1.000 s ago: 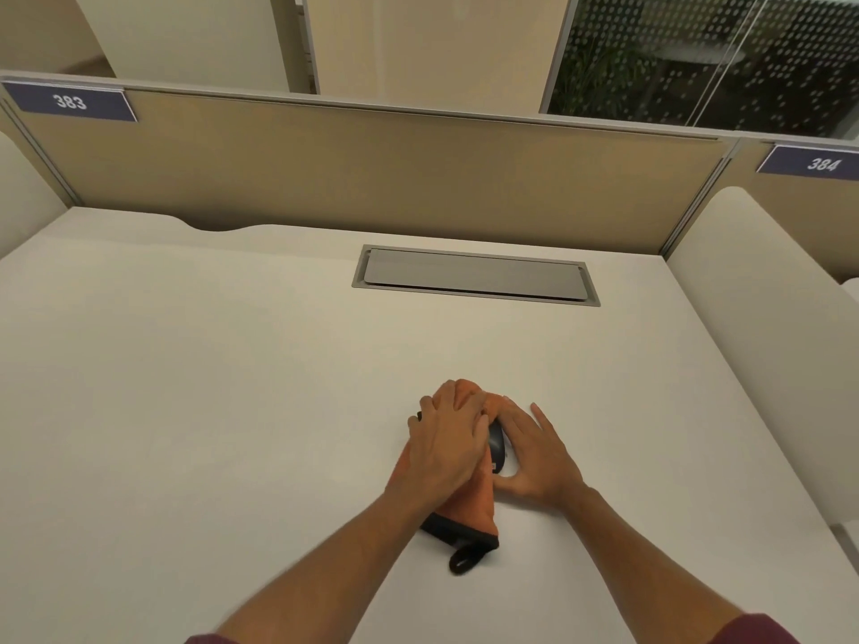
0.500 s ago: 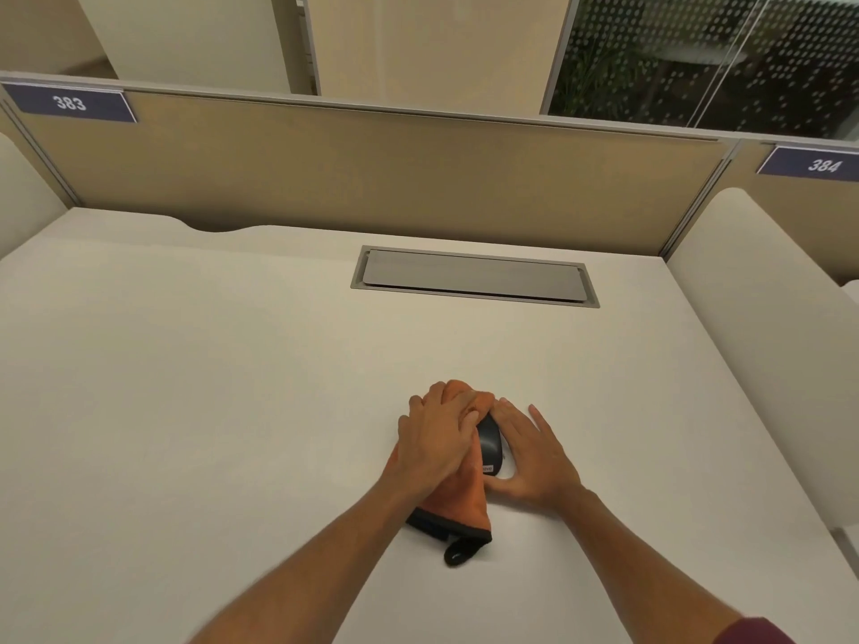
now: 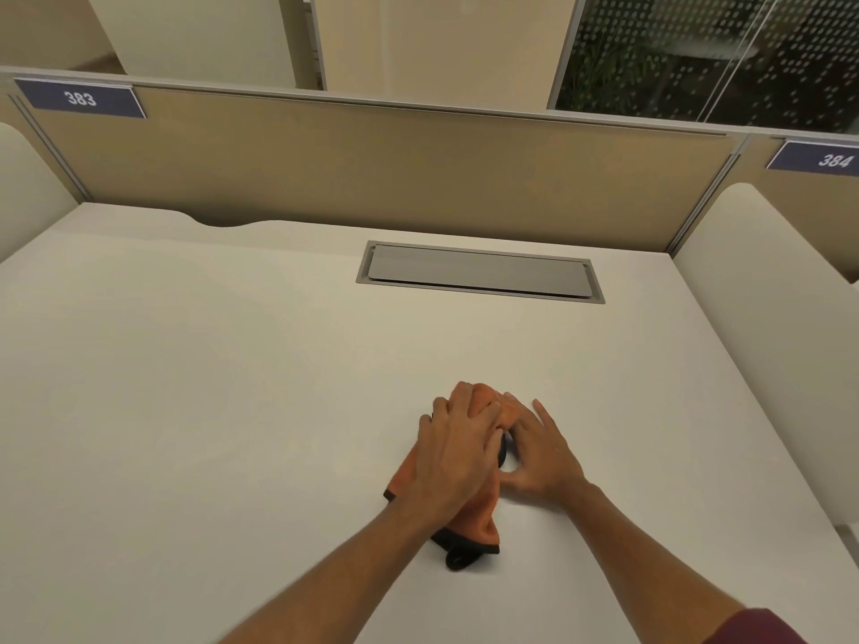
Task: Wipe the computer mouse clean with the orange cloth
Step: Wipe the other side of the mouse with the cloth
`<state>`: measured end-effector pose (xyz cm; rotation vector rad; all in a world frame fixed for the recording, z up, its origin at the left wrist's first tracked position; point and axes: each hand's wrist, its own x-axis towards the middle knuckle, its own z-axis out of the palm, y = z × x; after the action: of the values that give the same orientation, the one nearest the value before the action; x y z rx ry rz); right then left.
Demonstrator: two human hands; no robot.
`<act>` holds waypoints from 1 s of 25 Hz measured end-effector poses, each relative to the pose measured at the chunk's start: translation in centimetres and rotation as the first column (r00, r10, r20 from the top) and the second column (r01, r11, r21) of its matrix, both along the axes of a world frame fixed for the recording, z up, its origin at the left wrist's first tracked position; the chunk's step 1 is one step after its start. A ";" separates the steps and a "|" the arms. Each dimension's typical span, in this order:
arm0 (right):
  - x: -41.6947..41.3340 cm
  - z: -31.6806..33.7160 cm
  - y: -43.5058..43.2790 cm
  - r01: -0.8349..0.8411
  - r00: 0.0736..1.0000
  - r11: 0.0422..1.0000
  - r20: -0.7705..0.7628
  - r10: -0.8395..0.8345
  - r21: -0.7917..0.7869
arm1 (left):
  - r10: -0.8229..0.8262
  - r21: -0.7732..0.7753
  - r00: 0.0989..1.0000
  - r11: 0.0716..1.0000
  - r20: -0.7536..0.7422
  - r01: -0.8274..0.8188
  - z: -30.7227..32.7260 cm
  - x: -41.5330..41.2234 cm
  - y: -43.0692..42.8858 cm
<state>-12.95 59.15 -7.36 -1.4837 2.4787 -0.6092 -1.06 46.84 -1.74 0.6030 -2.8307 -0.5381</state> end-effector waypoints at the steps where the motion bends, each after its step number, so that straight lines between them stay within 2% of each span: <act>1: 0.0 0.0 0.0 0.000 1.000 1.000 -0.003 0.000 0.001 | 0.010 -0.025 1.000 1.000 0.024 -0.009 -0.2 0.0 0.0; 3: 0.0 0.0 -0.1 0.008 1.000 1.000 0.000 -0.008 -0.006 | 0.042 -0.035 0.998 0.999 0.056 -0.040 -0.8 0.2 -0.7; 6: 0.1 -0.1 -0.1 0.026 0.999 1.000 -0.020 -0.026 0.010 | 0.157 0.067 0.984 0.984 0.080 -0.162 -1.6 0.4 -2.8; 11: -0.1 -0.2 -0.1 0.028 0.999 0.999 -0.034 -0.027 0.035 | 0.261 0.140 0.964 0.954 0.044 -0.265 -2.2 0.1 -5.0; 13: 0.0 -0.3 0.0 0.031 0.999 0.999 -0.035 -0.030 0.029 | 0.202 0.123 0.977 0.970 0.062 -0.208 -2.3 -0.4 -4.9; 16: 0.1 -0.3 -0.1 0.034 0.999 0.999 -0.027 -0.034 0.026 | 0.038 -0.026 0.992 0.999 0.121 -0.035 -2.1 -1.8 -4.5; 20: 0.0 -0.4 -0.1 0.036 0.999 0.999 -0.033 -0.035 0.039 | 0.023 -0.130 0.971 0.991 0.238 0.009 -1.9 -3.1 -5.7; 22: -0.1 -0.5 0.0 0.030 0.999 0.998 -0.041 -0.028 0.050 | 0.057 -0.072 0.977 0.996 0.204 -0.043 -1.8 -2.8 -6.6; 25: -0.2 -0.5 0.0 0.026 0.999 0.998 -0.044 -0.024 0.050 | 0.188 0.251 0.982 0.951 -0.004 -0.181 -1.5 -1.4 -8.4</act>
<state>-13.15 59.19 -7.84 -1.4650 2.5291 -0.5200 -2.47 38.47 -3.28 0.8875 -2.6621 -0.8675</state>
